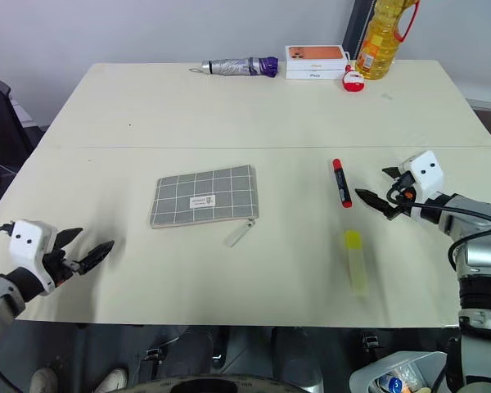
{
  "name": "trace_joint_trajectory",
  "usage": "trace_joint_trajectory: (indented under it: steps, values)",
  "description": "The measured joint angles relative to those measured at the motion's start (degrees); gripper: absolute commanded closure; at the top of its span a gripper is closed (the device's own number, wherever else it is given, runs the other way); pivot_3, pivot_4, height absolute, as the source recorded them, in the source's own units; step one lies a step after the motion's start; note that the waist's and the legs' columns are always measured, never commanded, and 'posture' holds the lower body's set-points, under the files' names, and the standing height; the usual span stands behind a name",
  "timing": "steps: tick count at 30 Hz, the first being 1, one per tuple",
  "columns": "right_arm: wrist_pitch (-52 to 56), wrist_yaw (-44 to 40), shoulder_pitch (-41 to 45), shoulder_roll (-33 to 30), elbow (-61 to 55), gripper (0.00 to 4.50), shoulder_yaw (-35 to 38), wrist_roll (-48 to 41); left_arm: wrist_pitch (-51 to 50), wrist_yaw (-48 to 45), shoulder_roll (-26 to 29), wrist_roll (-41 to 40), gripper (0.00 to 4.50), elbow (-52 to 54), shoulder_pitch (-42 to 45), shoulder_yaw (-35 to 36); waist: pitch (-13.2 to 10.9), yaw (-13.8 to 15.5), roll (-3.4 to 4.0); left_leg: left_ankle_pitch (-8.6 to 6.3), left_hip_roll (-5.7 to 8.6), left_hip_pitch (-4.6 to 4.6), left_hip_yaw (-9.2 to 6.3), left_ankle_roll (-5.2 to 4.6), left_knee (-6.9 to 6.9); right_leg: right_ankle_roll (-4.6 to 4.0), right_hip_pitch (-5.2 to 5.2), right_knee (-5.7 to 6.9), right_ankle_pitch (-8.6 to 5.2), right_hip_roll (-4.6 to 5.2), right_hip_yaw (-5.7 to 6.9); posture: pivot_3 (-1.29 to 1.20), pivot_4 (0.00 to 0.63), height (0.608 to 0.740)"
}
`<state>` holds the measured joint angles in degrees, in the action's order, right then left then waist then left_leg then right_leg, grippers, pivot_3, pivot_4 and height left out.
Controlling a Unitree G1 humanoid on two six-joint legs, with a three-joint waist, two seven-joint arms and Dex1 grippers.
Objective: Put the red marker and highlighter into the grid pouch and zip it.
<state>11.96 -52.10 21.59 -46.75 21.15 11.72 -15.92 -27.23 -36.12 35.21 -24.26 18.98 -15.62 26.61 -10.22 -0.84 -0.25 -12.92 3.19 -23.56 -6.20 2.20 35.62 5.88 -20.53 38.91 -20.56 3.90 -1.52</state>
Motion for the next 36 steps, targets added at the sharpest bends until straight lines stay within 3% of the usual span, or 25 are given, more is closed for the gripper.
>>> trace_joint_trajectory:
  steps: [8,11,17,18,19,26,36]
  values:
    - [3.32,0.77,1.93,2.80,-9.33,0.00,-2.29,-0.72,2.44,1.84,-1.42,2.37,0.18,-0.04,2.48,-3.63,0.00,0.13,0.00,0.00,0.00,0.00,0.00,0.00,0.00,0.01,0.00,0.00,0.00,-0.01,0.00,0.00,0.150,0.740]
    - [5.98,1.65,1.87,5.00,-14.42,0.87,-3.50,-1.45,4.05,1.17,-0.52,3.92,0.00,-0.62,3.21,-5.78,0.00,0.11,0.00,0.00,0.00,0.00,-0.02,0.00,0.00,0.01,0.00,0.00,0.00,-0.01,0.00,0.00,0.150,0.740]
    - [11.88,6.31,1.47,13.05,-24.46,3.83,-12.33,-0.74,10.39,1.01,1.29,10.42,0.00,-3.71,6.64,-10.23,0.00,0.00,0.00,0.00,-0.01,0.00,-0.03,0.01,-0.02,0.01,-0.04,0.01,0.00,-0.02,0.00,0.00,0.150,0.740]
    - [12.48,7.86,1.51,14.40,-24.59,4.26,-13.96,0.51,12.29,1.25,2.00,12.42,0.00,-4.47,6.83,-11.00,0.01,0.03,0.00,0.00,0.00,0.00,-0.03,0.01,-0.02,0.00,-0.04,0.00,0.00,-0.02,-0.01,0.00,0.150,0.740]
    - [13.06,10.46,1.76,16.25,-24.48,4.39,-15.61,2.52,14.39,1.37,2.93,14.59,0.00,-5.53,6.91,-12.19,0.01,0.04,0.00,0.00,0.00,0.00,-0.02,0.01,-0.03,0.00,-0.05,0.00,0.00,-0.02,-0.01,0.00,0.150,0.740]
    - [14.13,22.31,4.88,22.93,-20.28,4.39,-20.01,11.28,25.50,2.54,4.20,22.70,0.00,-10.26,8.40,-15.91,0.01,0.19,0.02,0.03,0.02,0.00,-0.03,0.06,-0.10,0.00,-0.11,0.03,0.01,0.00,-0.01,0.00,0.150,0.740]
    - [15.11,25.36,8.35,27.79,-13.09,4.39,-22.59,15.19,40.25,4.11,7.13,31.96,0.00,-20.80,16.39,-21.69,0.08,0.05,0.14,0.09,0.02,0.15,-0.04,0.15,-0.31,-0.03,-0.13,0.16,0.03,-0.07,0.03,0.00,0.150,0.740]
